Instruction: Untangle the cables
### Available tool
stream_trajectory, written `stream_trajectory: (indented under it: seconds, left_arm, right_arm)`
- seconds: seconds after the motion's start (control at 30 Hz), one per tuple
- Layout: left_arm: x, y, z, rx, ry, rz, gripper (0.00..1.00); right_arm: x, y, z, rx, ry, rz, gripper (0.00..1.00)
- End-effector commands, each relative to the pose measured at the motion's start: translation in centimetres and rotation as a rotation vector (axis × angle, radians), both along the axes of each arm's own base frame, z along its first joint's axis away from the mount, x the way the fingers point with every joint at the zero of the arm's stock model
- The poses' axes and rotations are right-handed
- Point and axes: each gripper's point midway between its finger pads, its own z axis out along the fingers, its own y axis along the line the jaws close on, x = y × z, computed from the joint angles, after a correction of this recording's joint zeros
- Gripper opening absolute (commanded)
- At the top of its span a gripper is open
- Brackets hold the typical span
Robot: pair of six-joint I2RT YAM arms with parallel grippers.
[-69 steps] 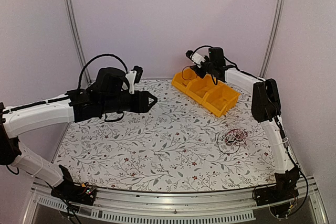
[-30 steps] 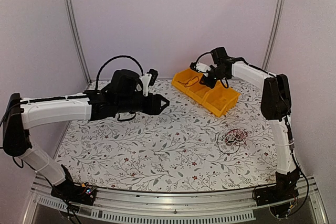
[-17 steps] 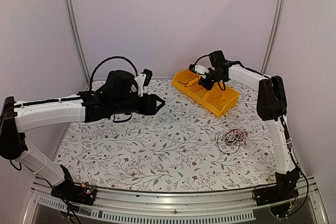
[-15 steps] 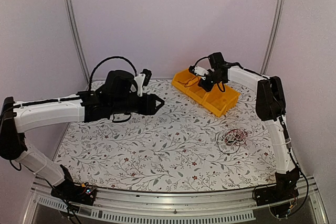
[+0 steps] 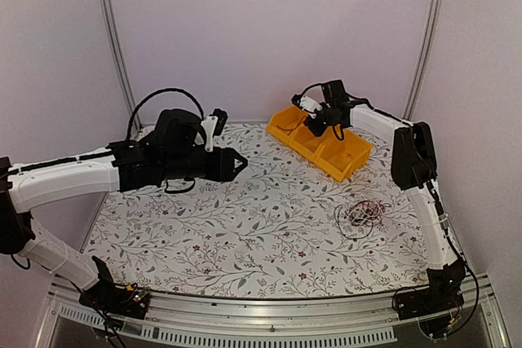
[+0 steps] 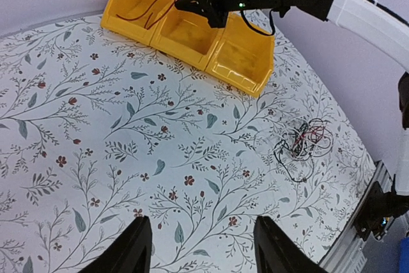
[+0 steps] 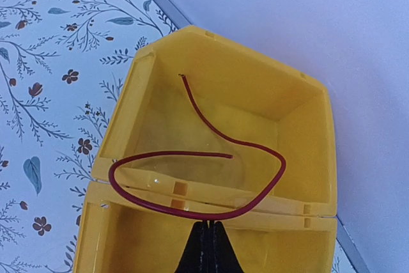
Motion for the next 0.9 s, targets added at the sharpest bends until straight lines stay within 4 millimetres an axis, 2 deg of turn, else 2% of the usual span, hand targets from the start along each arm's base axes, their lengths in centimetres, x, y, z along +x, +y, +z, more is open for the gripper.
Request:
stream_trajectory:
  seconds: [0.0, 0.2, 0.4, 0.63, 0.77, 0.83, 0.87]
  left_arm:
    - [-0.9, 0.8, -0.3, 0.024, 0.016, 0.011, 0.57]
    - [-1.0, 1.4, -0.4, 0.055, 0.028, 0.022, 0.57]
    - [-1.5, 2.4, -0.3, 0.077, 0.033, 0.034, 0.58]
    - [-1.4, 2.2, -0.4, 0.081, 0.03, 0.025, 0.58]
    - [-0.9, 1.4, -0.2, 0.057, 0.002, 0.012, 0.58]
    - [-0.6, 0.8, -0.3, 0.043, -0.012, -0.002, 0.58]
    - [-0.5, 0.4, -0.4, 0.039, -0.019, -0.01, 0.58]
  right_arm:
    - [1.7, 0.5, 3.1, 0.051, -0.108, -0.02, 0.0]
    - [2.7, 1.5, 2.1, 0.032, -0.172, -0.01, 0.0]
    - [4.1, 1.5, 1.3, 0.021, -0.226, -0.026, 0.0]
    - [3.6, 0.8, 0.3, -0.022, -0.202, -0.037, 0.0]
    - [2.5, 0.1, 1.6, -0.047, -0.189, -0.038, 0.01]
    - [1.9, -0.3, 3.5, -0.059, -0.206, -0.035, 0.09]
    - [1.5, -0.5, 3.7, -0.073, -0.202, -0.03, 0.13]
